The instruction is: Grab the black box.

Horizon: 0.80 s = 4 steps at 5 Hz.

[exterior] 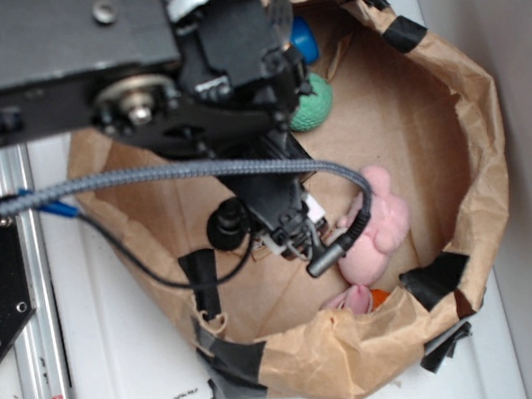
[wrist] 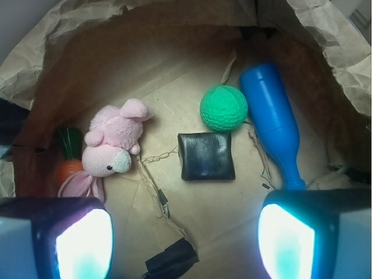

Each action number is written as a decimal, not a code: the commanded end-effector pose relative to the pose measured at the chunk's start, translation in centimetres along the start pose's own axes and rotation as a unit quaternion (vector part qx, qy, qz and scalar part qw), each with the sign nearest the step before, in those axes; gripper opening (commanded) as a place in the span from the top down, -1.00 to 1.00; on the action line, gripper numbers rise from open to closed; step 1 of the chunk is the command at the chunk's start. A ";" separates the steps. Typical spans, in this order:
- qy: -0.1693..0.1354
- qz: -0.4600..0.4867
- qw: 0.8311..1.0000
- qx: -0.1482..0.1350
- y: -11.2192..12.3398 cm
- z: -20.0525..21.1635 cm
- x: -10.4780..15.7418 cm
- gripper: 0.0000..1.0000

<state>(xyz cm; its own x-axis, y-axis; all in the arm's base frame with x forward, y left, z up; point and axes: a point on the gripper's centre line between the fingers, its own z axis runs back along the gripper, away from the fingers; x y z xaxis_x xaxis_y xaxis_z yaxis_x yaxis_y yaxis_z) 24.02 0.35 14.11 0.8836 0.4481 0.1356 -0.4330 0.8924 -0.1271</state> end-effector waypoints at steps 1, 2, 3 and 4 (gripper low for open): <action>0.004 0.017 0.999 0.044 -0.1 -4.6 2.1 -1.00; -0.010 0.002 0.997 0.079 -0.7 -6.9 2.5 -1.00; 0.001 -0.010 0.993 0.114 0.4 -9.0 2.6 -1.00; 0.012 -0.020 0.992 0.124 2.1 -9.0 2.5 -1.00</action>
<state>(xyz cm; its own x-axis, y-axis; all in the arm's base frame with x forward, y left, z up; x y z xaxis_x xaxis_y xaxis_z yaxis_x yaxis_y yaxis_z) 26.47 1.94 4.06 0.9140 0.4004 0.0655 -0.4057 0.9026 0.1442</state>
